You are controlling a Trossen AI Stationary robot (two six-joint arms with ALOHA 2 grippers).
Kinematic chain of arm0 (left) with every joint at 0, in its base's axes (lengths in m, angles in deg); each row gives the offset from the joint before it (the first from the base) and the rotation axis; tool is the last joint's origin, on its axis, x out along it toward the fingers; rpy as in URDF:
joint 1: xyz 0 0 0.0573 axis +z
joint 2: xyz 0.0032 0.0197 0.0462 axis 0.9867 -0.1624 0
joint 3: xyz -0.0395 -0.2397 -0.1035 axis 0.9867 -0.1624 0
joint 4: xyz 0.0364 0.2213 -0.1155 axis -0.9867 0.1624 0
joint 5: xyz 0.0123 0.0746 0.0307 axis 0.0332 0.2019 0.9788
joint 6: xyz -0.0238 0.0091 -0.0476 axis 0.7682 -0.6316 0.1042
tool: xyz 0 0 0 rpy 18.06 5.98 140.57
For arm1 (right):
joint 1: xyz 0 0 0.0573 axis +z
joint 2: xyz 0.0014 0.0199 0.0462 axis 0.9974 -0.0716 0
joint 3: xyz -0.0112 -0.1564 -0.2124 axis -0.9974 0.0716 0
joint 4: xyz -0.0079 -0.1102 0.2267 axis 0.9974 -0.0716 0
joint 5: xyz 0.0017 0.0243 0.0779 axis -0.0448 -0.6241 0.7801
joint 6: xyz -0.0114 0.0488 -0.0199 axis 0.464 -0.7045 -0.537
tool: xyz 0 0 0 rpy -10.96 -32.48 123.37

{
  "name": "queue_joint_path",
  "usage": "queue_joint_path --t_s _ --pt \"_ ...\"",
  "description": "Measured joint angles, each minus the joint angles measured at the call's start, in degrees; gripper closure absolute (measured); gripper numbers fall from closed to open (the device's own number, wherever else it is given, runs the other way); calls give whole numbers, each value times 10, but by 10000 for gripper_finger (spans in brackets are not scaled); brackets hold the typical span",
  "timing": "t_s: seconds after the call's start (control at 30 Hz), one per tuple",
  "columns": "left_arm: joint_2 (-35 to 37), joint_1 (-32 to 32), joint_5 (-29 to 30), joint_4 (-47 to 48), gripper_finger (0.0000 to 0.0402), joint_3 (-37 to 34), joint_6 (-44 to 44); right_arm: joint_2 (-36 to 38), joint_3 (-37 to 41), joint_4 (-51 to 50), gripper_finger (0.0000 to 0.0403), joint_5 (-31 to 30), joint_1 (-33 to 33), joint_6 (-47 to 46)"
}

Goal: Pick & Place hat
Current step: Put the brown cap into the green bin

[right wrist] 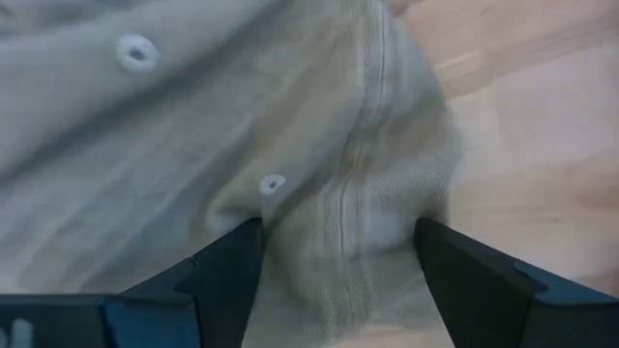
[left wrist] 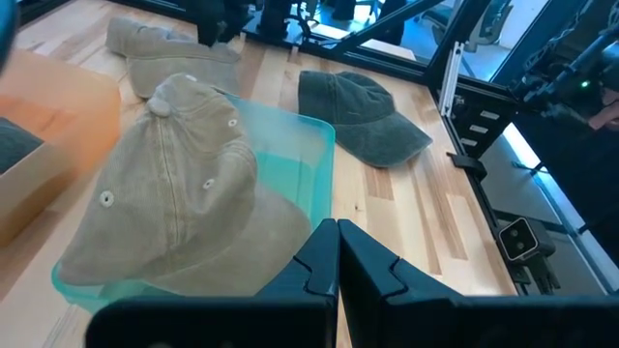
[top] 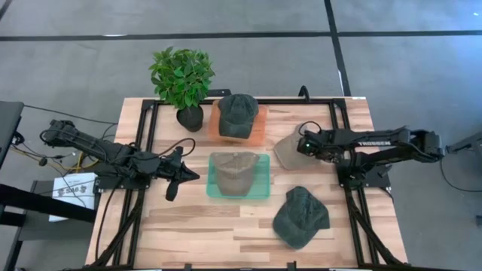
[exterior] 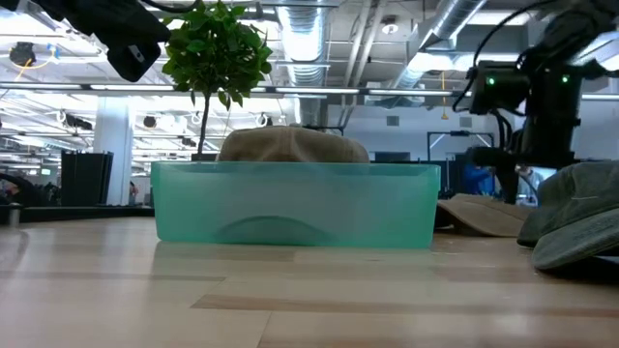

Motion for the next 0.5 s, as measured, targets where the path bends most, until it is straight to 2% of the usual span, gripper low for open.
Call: queue_joint_path --t_s 0.13,0.23,0.33,0.5 --pt "0 0 3 0 402 0 0 1 31 43 144 0 2 2" --pt "0 0 3 0 402 0 0 1 39 42 173 -20 16 -7" --pt "0 0 4 1 401 0 0 0 40 42 228 -44 33 -9" --pt "0 0 10 0 401 0 -1 -1 42 51 354 -72 57 -9"
